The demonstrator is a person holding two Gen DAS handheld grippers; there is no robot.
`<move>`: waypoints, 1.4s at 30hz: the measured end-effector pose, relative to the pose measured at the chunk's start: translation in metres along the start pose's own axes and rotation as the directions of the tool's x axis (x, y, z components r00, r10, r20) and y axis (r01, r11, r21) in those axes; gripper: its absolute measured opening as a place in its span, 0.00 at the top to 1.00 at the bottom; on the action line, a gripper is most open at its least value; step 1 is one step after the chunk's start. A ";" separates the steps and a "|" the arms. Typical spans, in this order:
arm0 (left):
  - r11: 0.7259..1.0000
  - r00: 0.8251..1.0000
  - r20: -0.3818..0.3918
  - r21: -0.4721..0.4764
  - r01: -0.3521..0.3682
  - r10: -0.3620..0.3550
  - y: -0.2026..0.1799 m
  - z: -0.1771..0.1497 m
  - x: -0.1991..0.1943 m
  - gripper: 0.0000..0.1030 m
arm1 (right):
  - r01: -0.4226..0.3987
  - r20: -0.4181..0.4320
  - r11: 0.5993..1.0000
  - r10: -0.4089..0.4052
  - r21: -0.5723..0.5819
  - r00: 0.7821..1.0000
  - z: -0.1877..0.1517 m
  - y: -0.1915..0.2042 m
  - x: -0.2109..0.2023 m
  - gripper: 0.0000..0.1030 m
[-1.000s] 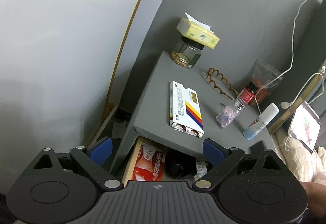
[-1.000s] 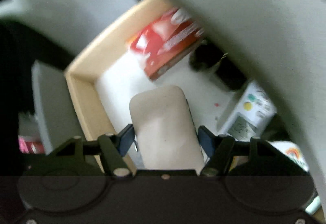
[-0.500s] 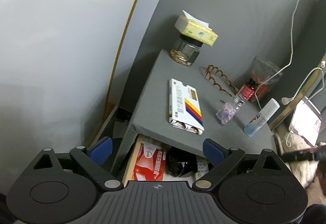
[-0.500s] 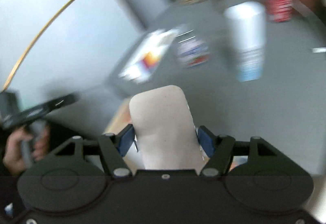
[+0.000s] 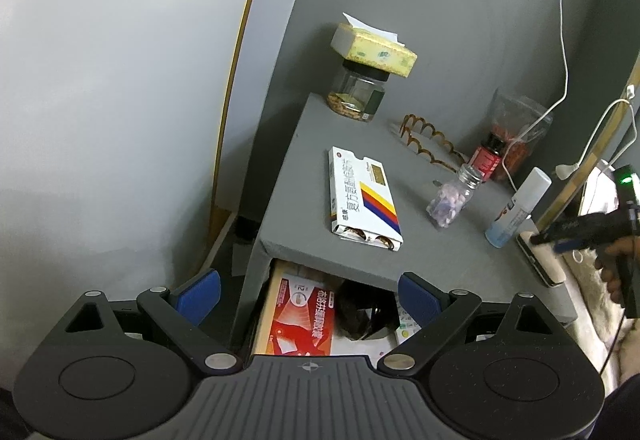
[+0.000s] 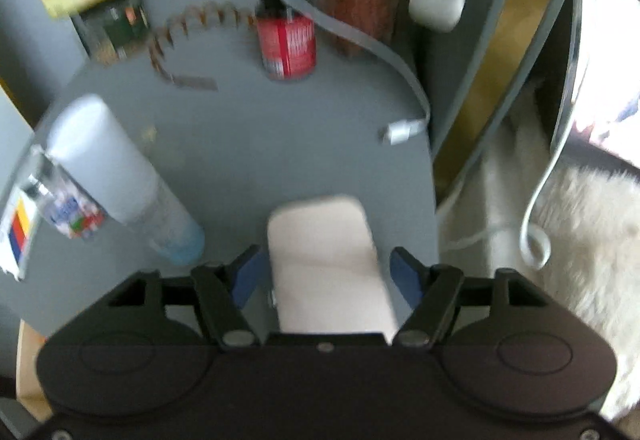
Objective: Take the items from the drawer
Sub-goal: 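Lift the glasses case and place it on the nightstand top, open right tool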
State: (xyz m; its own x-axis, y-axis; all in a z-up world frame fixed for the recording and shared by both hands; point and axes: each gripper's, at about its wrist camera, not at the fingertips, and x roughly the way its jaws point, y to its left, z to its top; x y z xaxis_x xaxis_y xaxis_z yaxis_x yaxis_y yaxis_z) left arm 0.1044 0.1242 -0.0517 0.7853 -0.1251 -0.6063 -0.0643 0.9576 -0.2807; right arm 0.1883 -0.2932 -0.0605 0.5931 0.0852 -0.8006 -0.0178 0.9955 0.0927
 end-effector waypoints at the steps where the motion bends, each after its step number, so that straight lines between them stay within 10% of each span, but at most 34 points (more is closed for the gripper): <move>1: 1.000 1.000 -0.003 0.002 0.000 0.000 -0.001 0.000 0.001 0.09 | -0.022 0.018 1.000 0.022 -0.017 1.000 -0.006 -0.002 -0.006 0.19; 9: 1.000 1.000 -0.010 0.026 0.006 -0.006 -0.006 -0.002 0.003 0.09 | -0.075 -0.065 0.992 0.069 -0.104 0.996 -0.051 -0.013 0.000 0.21; 11: 0.999 1.000 -0.013 0.032 0.002 -0.001 -0.007 -0.003 0.003 0.10 | -0.042 -0.039 0.995 0.039 -0.093 0.998 -0.056 -0.010 0.004 0.42; 24: 0.999 1.000 -0.023 0.027 -0.019 0.020 -0.006 -0.005 0.005 0.09 | 0.087 0.049 0.995 -0.084 -0.047 0.995 -0.045 0.020 -0.010 0.31; 28: 1.000 0.999 -0.027 0.001 -0.018 0.018 -0.003 -0.003 0.005 0.09 | -0.086 0.003 0.988 0.087 -0.126 0.996 -0.067 0.043 -0.050 0.28; 34: 1.000 1.000 -0.019 0.012 -0.008 0.008 -0.006 -0.002 0.004 0.09 | -0.389 -0.271 0.908 0.341 -0.153 0.900 -0.107 0.113 -0.042 0.25; 42: 0.999 1.000 -0.012 -0.034 -0.017 0.016 0.004 -0.001 0.000 0.09 | -0.425 -0.516 0.892 0.293 -0.156 0.805 -0.145 0.210 0.039 0.39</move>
State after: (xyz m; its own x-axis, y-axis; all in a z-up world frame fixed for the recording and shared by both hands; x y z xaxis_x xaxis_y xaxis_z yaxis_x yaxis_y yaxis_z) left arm 0.1041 0.1277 -0.0536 0.7765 -0.1126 -0.6199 -0.0981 0.9503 -0.2955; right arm 0.0909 -0.0748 -0.1583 0.0564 0.3813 -0.9227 -0.3938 0.8578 0.3304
